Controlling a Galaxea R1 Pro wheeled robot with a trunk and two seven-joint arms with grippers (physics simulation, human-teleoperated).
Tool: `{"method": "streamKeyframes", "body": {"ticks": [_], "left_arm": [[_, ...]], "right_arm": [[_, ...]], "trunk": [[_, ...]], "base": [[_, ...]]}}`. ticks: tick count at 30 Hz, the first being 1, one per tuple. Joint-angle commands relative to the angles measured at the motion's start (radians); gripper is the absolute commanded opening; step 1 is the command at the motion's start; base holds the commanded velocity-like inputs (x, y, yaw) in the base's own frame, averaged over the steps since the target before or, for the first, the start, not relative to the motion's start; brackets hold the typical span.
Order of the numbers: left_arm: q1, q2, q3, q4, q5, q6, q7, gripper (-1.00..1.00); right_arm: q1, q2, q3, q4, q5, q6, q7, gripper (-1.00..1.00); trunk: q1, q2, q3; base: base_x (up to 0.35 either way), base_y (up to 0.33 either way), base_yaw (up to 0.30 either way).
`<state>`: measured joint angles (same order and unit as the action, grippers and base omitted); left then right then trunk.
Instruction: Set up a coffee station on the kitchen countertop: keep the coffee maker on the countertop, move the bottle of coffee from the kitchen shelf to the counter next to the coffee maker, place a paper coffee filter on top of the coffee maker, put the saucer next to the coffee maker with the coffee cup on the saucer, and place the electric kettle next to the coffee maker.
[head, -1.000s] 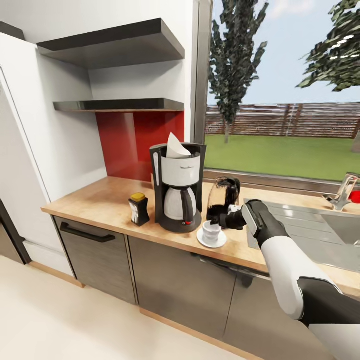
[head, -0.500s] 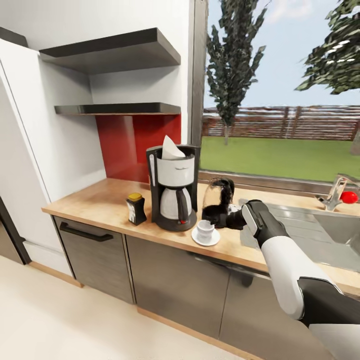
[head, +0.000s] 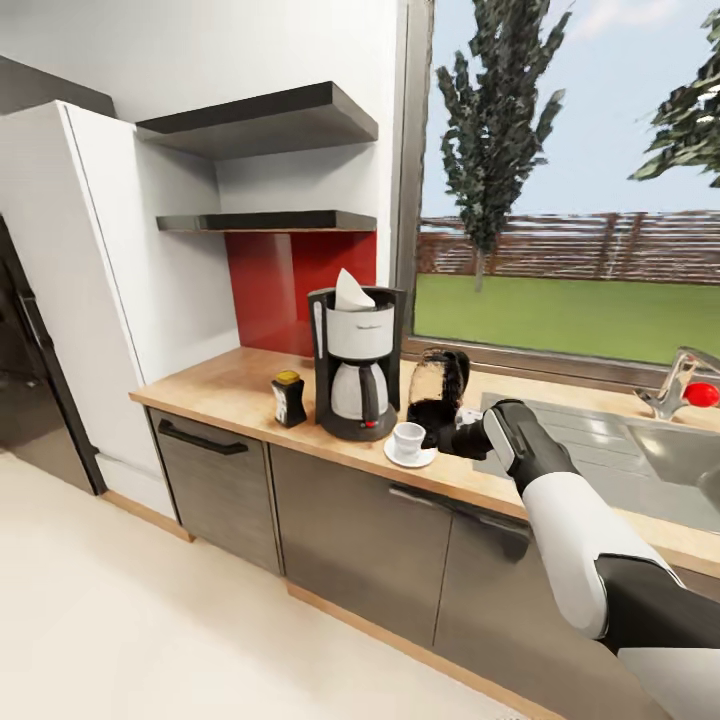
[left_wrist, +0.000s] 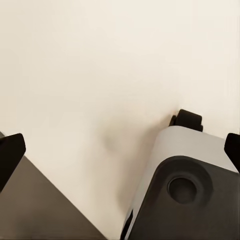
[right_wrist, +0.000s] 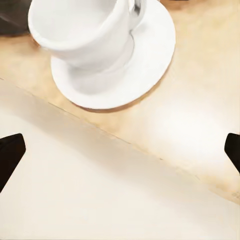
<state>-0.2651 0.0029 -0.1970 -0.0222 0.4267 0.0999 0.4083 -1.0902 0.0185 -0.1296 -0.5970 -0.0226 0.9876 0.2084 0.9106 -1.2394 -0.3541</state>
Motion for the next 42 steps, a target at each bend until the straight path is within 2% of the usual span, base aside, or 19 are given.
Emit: {"method": "streamKeyframes", "body": {"ticks": [1,8,10,11,13,16,19,21,24,25,27,29,30,32,33,36,37,40,42], "left_arm": [[0.0,0.0,-0.009,-0.002,0.006,0.007,0.004,1.0],[0.0,0.001,-0.009,-0.002,0.006,0.006,0.003,1.0],[0.0,0.001,-0.009,-0.003,0.006,0.005,0.003,1.0],[0.0,0.003,-0.009,-0.003,0.006,0.003,0.001,1.0],[0.0,0.003,-0.009,-0.005,0.006,0.002,-0.001,1.0],[0.0,0.002,-0.009,-0.038,0.007,0.001,-0.002,1.0],[0.0,0.001,-0.01,-0.051,0.007,0.001,-0.002,1.0],[0.0,0.0,-0.009,-0.053,0.007,0.001,-0.002,1.0],[0.0,-0.001,-0.01,-0.06,0.007,0.001,-0.002,1.0],[0.0,-0.001,-0.01,-0.064,0.007,0.001,-0.002,1.0],[0.0,-0.001,-0.01,-0.066,0.007,0.001,-0.002,1.0],[0.0,-0.001,-0.01,-0.067,0.007,0.001,-0.003,1.0],[0.0,-0.001,-0.01,-0.068,0.007,0.001,-0.003,1.0],[0.0,-0.001,-0.01,-0.081,0.007,0.0,-0.004,1.0],[0.0,-0.001,-0.01,-0.106,0.007,0.0,-0.005,1.0],[0.0,-0.002,-0.011,-0.131,0.008,-0.006,-0.006,1.0],[0.0,-0.005,-0.011,-0.136,0.008,-0.021,-0.008,1.0],[0.0,-0.02,-0.012,-0.139,0.009,-0.08,-0.009,1.0],[0.0,-0.023,-0.012,-0.139,0.009,-0.102,-0.009,1.0]], "right_arm": [[0.0,0.001,-0.005,-0.001,-0.002,0.005,-0.001,1.0],[0.0,0.001,-0.005,0.015,-0.002,0.005,-0.001,1.0],[0.002,0.001,-0.005,0.07,-0.002,0.005,-0.001,1.0],[0.002,0.0,-0.005,0.148,-0.002,0.004,-0.001,1.0],[0.006,-0.001,-0.005,0.206,-0.002,0.003,-0.001,1.0],[0.033,-0.002,-0.005,0.321,0.001,0.0,-0.002,1.0],[0.046,0.0,-0.005,0.383,0.007,-0.026,-0.003,1.0],[0.059,0.0,-0.004,0.422,0.009,-0.098,-0.003,1.0],[0.067,0.003,-0.004,0.49,0.009,-0.245,-0.002,1.0],[0.069,0.007,-0.004,0.551,0.009,-0.314,-0.003,1.0],[0.07,0.008,-0.004,0.625,0.01,-0.355,-0.004,1.0],[0.083,0.009,-0.004,0.658,0.012,-0.396,-0.004,1.0],[0.109,0.009,-0.003,0.666,0.013,-0.427,-0.004,1.0],[0.193,0.009,-0.003,0.675,0.028,-0.538,-0.004,1.0],[0.258,0.009,-0.002,0.679,0.07,-0.641,-0.004,1.0],[0.387,0.006,-0.002,0.68,0.165,-0.807,-0.004,1.0],[0.445,0.005,-0.002,0.68,0.195,-0.898,-0.004,1.0],[0.531,0.003,-0.002,0.681,0.217,-1.098,-0.005,1.0],[0.556,0.004,-0.002,0.681,0.222,-1.163,-0.007,1.0]], "trunk": [[-0.001,-0.001,-0.001],[-0.001,-0.001,0.005],[-0.001,-0.001,0.006],[-0.001,-0.001,0.006],[-0.001,-0.001,0.006],[-0.001,-0.001,0.006],[-0.001,-0.001,0.006],[-0.001,-0.001,0.006],[-0.001,-0.001,0.006],[-0.001,-0.001,0.006],[-0.001,-0.001,0.006],[-0.001,-0.001,0.006],[-0.001,-0.001,0.006],[-0.001,-0.001,0.006],[-0.001,-0.001,0.006],[-0.001,-0.001,0.006],[-0.001,-0.001,0.006],[-0.001,-0.001,0.006],[-0.001,-0.001,0.006]], "base": [[-0.27,-0.177,0.286],[-0.269,-0.175,0.277],[-0.205,-0.111,0.149],[-0.057,-0.029,0.038],[-0.03,-0.015,0.02],[-0.008,-0.004,0.005],[-0.01,-0.001,0.001],[-0.053,0.0,0.0],[-0.099,0.023,0.0],[-0.166,0.093,0.0],[-0.103,0.053,0.0],[-0.042,0.022,0.0],[-0.017,0.009,0.0],[-0.009,0.005,0.0],[-0.003,0.001,0.0],[-0.001,0.001,0.0],[0.0,0.0,0.0],[0.0,0.0,0.0],[0.0,0.0,0.0]]}}
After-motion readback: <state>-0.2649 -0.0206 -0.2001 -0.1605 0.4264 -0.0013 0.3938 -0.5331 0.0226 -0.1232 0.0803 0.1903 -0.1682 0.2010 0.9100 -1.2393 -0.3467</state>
